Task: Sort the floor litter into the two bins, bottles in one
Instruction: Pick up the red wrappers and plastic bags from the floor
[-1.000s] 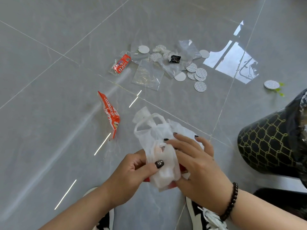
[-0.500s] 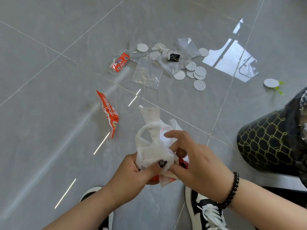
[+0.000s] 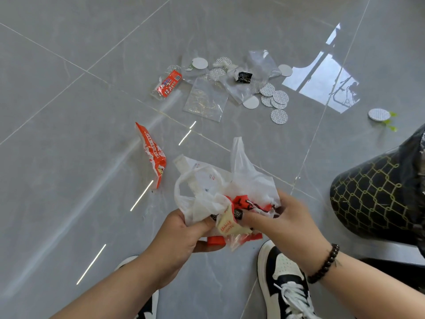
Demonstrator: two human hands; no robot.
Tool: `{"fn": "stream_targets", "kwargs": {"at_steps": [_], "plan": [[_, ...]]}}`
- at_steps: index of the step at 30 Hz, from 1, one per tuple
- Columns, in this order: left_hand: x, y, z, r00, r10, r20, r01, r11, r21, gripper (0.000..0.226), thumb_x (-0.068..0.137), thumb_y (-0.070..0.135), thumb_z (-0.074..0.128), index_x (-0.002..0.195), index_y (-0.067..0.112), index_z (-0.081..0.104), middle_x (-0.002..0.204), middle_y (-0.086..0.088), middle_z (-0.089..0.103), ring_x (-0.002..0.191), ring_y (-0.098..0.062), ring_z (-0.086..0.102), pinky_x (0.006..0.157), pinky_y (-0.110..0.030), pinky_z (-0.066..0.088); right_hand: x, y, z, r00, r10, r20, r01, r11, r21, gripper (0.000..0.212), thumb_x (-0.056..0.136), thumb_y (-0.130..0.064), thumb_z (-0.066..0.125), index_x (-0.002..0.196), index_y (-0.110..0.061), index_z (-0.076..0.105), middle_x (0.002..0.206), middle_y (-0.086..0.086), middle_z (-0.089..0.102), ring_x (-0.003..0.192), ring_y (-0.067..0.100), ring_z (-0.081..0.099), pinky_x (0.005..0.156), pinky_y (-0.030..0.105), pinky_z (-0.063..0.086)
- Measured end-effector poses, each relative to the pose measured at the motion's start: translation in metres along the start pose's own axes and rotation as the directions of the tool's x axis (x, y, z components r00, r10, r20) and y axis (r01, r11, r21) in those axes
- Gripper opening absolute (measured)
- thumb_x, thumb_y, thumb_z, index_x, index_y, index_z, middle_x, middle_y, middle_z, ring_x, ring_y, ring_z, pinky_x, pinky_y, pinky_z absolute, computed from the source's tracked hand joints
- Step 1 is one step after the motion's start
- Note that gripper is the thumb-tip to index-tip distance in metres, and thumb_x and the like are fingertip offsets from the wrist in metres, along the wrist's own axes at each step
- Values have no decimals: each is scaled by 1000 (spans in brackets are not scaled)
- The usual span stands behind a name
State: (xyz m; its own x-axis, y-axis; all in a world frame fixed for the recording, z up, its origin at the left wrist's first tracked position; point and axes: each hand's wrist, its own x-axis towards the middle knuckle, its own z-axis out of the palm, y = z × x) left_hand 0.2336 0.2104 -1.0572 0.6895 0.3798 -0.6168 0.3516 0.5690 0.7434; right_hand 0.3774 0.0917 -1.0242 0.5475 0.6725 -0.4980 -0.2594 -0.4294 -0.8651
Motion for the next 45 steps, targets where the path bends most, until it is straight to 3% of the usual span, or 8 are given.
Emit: {"fn": "stream_targets", "kwargs": {"at_steps": [4,11,16,20,23,29,35,45], "plan": [[-1,0,6,998,39,-54,-37,999,37,31,79,27,68,110,25,69,99,0,75,96,-19,71,77,-39,60,4,6,0,968,-210,-137,139,905,-401,17,64,-29,79,77,-34,70,92,-10,61,85,4,61,72,25,55],[-4,-2,12,998,2,-70,1,999,37,39,72,33,69,110,25,68,96,4,76,93,-12,72,77,-30,59,16,14,-3,931,-359,-72,281,827,-486,16,70,-17,81,83,-22,74,99,-12,59,86,2,59,68,11,49],[-10,-5,17,992,-101,69,111,981,-160,44,83,29,70,123,14,63,116,-9,71,112,-23,65,99,-40,51,21,29,7,757,-632,164,521,434,-735,12,75,-7,59,75,-16,68,99,-2,53,74,14,49,55,22,49],[-12,-2,27,983,-111,148,157,922,-353,65,74,41,78,129,15,56,124,-10,67,117,-23,62,102,-40,48,27,32,13,734,-598,322,547,238,-803,19,66,7,63,71,-11,65,82,5,56,69,24,50,42,37,48],[-9,4,36,984,-154,87,177,886,-428,61,79,47,65,128,12,58,124,-12,66,117,-23,62,103,-43,48,23,27,18,699,-573,428,596,136,-791,26,73,-1,40,78,-8,64,83,5,59,74,26,53,59,40,52],[-2,22,50,964,-247,-100,175,871,-460,42,86,45,63,108,10,72,97,-10,73,85,-23,72,80,-33,57,-4,14,10,727,-504,467,662,332,-672,61,67,-7,59,127,-5,56,126,7,60,131,25,42,113,34,29],[-25,56,79,988,-156,-16,148,960,-236,28,96,30,51,96,12,73,84,-10,72,68,-21,69,59,-28,53,-34,-17,-27,592,-696,406,696,188,-693,50,78,-19,69,127,-14,58,123,4,59,126,27,48,99,47,41],[-84,123,173,972,-74,224,16,969,247,29,85,1,54,111,2,66,106,-16,73,95,-29,70,82,-37,56,-136,-77,-110,644,-763,-59,613,559,-558,27,85,-15,66,112,-19,70,101,-8,69,93,2,65,82,18,52]]}}
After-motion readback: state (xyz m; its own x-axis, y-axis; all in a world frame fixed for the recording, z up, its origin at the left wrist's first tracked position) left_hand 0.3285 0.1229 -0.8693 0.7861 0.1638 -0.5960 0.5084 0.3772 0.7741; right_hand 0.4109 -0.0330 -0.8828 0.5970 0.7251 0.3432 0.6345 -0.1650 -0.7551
